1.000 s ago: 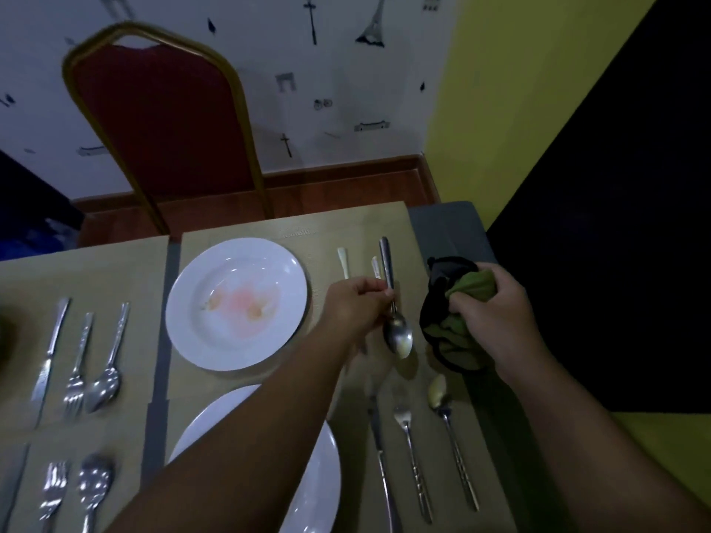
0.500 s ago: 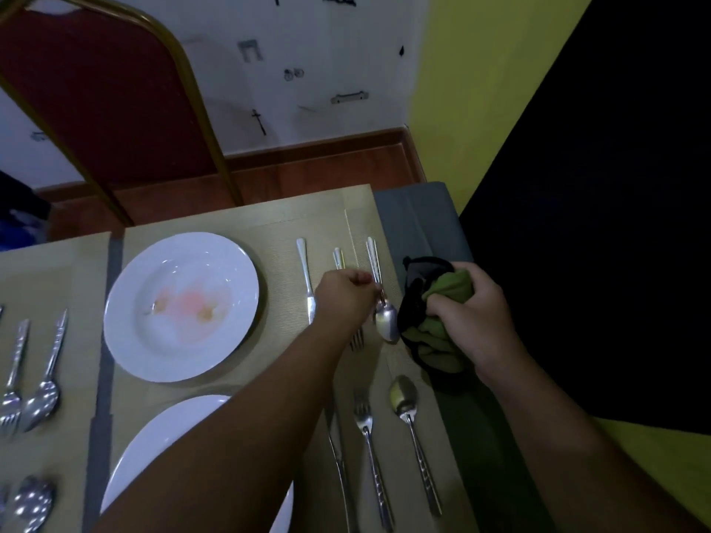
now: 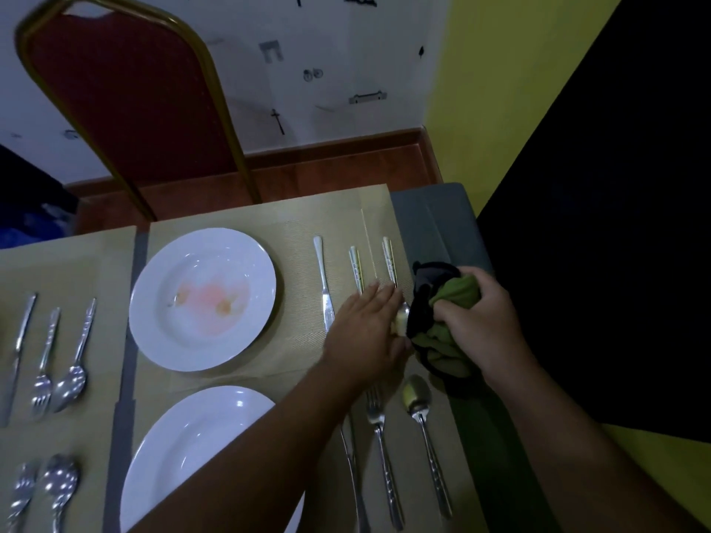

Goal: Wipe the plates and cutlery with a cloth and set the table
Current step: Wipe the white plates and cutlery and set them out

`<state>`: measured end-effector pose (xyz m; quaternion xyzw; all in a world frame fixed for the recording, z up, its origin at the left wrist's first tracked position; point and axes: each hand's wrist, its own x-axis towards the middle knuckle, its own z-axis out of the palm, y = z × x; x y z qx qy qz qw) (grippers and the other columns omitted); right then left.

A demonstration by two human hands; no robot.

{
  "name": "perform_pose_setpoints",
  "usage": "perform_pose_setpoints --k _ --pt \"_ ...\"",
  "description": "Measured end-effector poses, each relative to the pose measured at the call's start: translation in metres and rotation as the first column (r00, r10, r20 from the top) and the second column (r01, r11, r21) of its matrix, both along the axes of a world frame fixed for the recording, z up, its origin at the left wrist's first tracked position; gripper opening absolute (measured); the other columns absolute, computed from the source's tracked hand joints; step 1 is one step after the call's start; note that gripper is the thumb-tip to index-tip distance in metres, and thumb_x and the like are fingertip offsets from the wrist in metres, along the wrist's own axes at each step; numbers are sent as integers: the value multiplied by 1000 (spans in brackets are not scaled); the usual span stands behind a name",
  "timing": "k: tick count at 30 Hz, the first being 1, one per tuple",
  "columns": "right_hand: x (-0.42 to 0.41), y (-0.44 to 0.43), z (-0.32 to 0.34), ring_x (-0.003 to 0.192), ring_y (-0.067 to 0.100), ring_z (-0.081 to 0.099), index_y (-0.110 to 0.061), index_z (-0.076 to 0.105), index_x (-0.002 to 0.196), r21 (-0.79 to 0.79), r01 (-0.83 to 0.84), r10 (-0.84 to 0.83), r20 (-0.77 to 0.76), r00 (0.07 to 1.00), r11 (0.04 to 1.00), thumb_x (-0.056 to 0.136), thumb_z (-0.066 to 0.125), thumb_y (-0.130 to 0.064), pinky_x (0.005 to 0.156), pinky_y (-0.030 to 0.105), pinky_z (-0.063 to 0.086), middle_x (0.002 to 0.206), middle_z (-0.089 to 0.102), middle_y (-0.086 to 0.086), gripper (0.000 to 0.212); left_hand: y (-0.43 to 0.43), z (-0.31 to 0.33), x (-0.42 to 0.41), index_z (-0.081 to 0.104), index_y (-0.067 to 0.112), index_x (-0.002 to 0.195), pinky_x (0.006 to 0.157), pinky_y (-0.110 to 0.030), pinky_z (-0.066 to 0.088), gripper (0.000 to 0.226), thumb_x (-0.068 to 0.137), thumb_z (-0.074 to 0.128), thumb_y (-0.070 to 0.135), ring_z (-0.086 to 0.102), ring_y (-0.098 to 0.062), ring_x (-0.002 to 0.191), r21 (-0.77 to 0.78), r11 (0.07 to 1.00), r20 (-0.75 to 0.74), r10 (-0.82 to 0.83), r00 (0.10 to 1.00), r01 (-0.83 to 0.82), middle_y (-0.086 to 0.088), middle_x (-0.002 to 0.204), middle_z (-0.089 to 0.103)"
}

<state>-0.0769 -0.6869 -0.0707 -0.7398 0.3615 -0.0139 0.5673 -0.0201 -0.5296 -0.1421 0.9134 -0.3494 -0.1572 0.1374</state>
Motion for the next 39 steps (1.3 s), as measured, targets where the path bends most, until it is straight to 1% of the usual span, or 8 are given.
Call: perform_pose_setpoints --k 5,12,16,19,23,26,31,39 --pt "4 25 8 67 -2 60 -31 60 94 -17 -71 71 24 997 997 73 68 -6 53 14 46 81 66 -9 34 42 17 -8 30 16 156 124 -38 15 74 93 53 47 18 -23 153 -89 988 77 135 988 -128 -3 163 28" --pt "52 119 18 79 10 61 -34 59 99 -27 -288 289 67 955 957 72 69 -14 62 25 47 85 63 -9 35 142 45 0 36 17 154 117 -33 16 67 95 58 43 25 -24 151 -168 905 119 412 903 -391 -1 160 34" --pt "86 176 19 81 13 63 -33 59 101 -3 -364 363 82 928 931 72 68 -16 67 30 53 87 65 -7 35 207 47 17 40 17 152 120 -45 31 67 93 64 38 34 -21 147 -269 651 -82 718 691 -709 -2 157 40" --pt "106 206 13 83 15 64 -35 59 102 0 -371 370 72 926 929 70 67 -18 71 34 55 89 66 -6 38 246 41 36 42 16 146 105 -44 48 65 89 69 32 50 -26 132 -296 439 -226 831 509 -848 -6 145 52" --pt "121 229 5 86 16 63 -37 58 104 -31 -363 363 31 931 931 71 67 -17 75 36 55 93 65 -8 39 267 43 56 49 19 124 70 -16 45 41 89 71 21 62 -17 99 -297 240 -468 807 360 -924 5 111 59" --pt "121 238 1 88 16 63 -37 58 104 -35 -337 338 14 941 941 73 67 -14 76 36 55 94 65 -8 40 275 39 70 54 8 130 67 -21 46 43 90 70 15 62 -15 88 -185 61 -687 705 174 -981 0 114 66" --pt "109 241 3 89 15 65 -39 59 102 -37 -296 297 11 955 954 76 70 -12 75 37 58 96 66 -9 39 281 41 78 66 7 111 46 -28 55 18 95 57 3 68 -26 78 47 -7 -907 420 -45 -999 -10 93 71" --pt "94 228 35 99 13 62 -44 59 118 -165 -443 459 74 885 881 69 73 -23 85 42 57 113 63 -9 55 272 67 43 64 15 121 61 -33 60 26 105 47 26 72 -27 93 -63 -87 -949 315 32 -994 -10 110 73"
